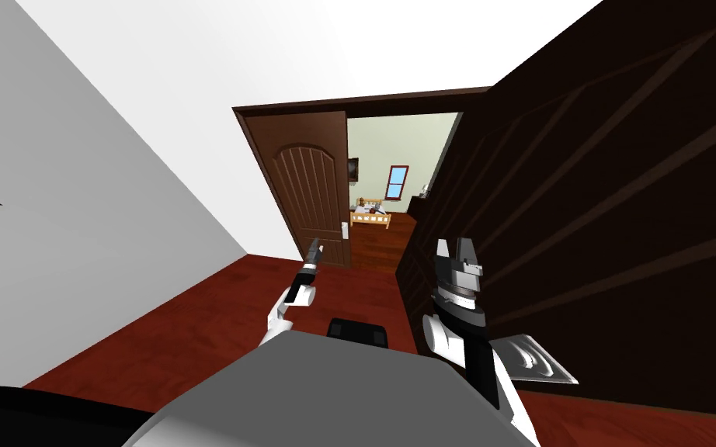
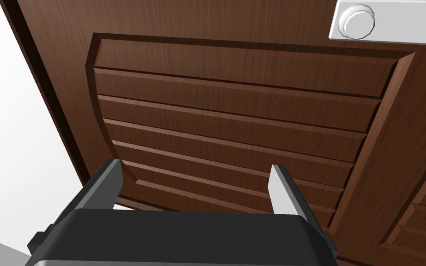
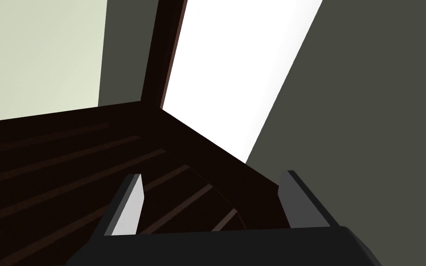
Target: Pull the door open
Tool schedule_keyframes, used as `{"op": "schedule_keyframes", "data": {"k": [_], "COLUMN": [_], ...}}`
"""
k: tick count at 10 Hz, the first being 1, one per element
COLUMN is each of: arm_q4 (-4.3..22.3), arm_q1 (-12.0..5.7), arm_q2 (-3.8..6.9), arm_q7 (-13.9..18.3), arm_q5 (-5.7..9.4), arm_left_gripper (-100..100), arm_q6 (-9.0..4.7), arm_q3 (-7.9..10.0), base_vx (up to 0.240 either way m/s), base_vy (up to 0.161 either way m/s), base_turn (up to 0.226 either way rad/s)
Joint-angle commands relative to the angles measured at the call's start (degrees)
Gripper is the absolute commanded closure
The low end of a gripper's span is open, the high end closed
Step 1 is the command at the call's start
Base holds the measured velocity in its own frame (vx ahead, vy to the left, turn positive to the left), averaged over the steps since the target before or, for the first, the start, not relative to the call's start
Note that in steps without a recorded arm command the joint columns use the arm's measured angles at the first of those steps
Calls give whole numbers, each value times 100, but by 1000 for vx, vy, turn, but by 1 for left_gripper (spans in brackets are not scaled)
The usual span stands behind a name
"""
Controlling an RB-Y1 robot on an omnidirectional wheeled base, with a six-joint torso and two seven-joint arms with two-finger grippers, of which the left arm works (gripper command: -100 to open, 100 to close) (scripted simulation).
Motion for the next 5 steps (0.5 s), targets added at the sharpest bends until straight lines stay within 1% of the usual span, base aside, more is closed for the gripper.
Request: {"op": "schedule_keyframes", "data": {"k": [1,5], "arm_q4": [191,603], "arm_q1": [-90,-260], "arm_q2": [5,18], "arm_q7": [13,47], "arm_q5": [-4,-13], "arm_left_gripper": [-100,-100], "arm_q6": [34,108], "arm_q3": [0,-5], "base_vx": [91,93], "base_vy": [5,13], "base_turn": [-37,-40]}}
